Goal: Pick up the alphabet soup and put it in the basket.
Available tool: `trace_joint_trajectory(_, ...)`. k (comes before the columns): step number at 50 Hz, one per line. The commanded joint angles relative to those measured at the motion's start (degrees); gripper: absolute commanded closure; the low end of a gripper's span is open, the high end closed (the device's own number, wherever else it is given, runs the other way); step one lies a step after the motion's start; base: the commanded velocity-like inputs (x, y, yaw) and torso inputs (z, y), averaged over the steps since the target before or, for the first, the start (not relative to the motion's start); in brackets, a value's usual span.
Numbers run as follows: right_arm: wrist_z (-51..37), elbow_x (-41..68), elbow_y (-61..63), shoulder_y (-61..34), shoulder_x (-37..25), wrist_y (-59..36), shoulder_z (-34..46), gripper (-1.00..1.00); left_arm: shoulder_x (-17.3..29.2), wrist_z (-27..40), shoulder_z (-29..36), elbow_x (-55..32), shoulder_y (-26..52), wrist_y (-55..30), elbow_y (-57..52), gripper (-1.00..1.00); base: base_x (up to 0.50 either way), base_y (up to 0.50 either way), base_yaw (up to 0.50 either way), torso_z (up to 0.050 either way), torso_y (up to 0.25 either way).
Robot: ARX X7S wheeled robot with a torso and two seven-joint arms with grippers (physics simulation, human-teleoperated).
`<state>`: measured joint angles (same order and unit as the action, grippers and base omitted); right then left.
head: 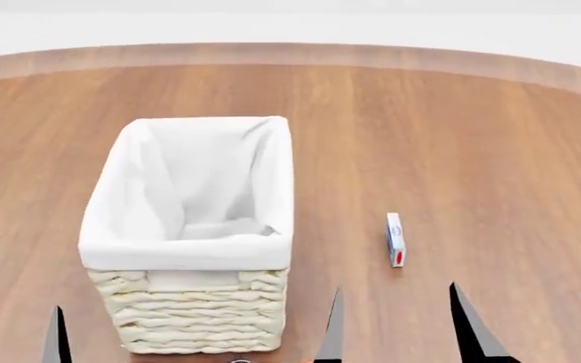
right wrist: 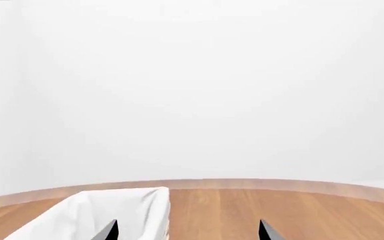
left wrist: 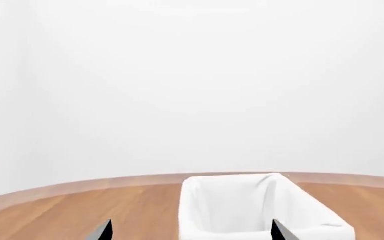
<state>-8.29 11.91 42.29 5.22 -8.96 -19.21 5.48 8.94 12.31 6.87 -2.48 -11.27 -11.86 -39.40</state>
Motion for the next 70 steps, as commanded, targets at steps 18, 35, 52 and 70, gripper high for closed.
trace_joint_trajectory(18,-1.8,0.8,-0.8,-0.2,-1.2,0.4,0.6,-1.0,1.2,1.6,1.2,-0.4,0.4,-0.3,0.8,-1.0,0.0,0.5,0.0,0.0,0.0)
trace_joint_trajectory(35,-2.5,0.8,-1.1,0.3,-1.8,1.6,1.4,-1.0,2.0,2.4,1.8,-0.7,0.4,-0.4,0.6,-1.0,0.0,0.5,0.0,0.0,0.0)
trace_joint_trajectory(52,-11.7,23.5,17.6,4.7,-21.6,-7.9,-15.3,-1.0,2.2,3.1,2.3,-1.0,1.9,0.3,4.5,-1.0,0.0,0.0,0.0,0.0,0.0)
trace_joint_trajectory(70,4.4,19.5,5.9,35.5,-16.6,15.3,-36.8,-1.0,2.4,4.2,2.7,-1.2,3.3,-0.1,7.4,-1.0,0.0,0.0,0.0,0.0,0.0)
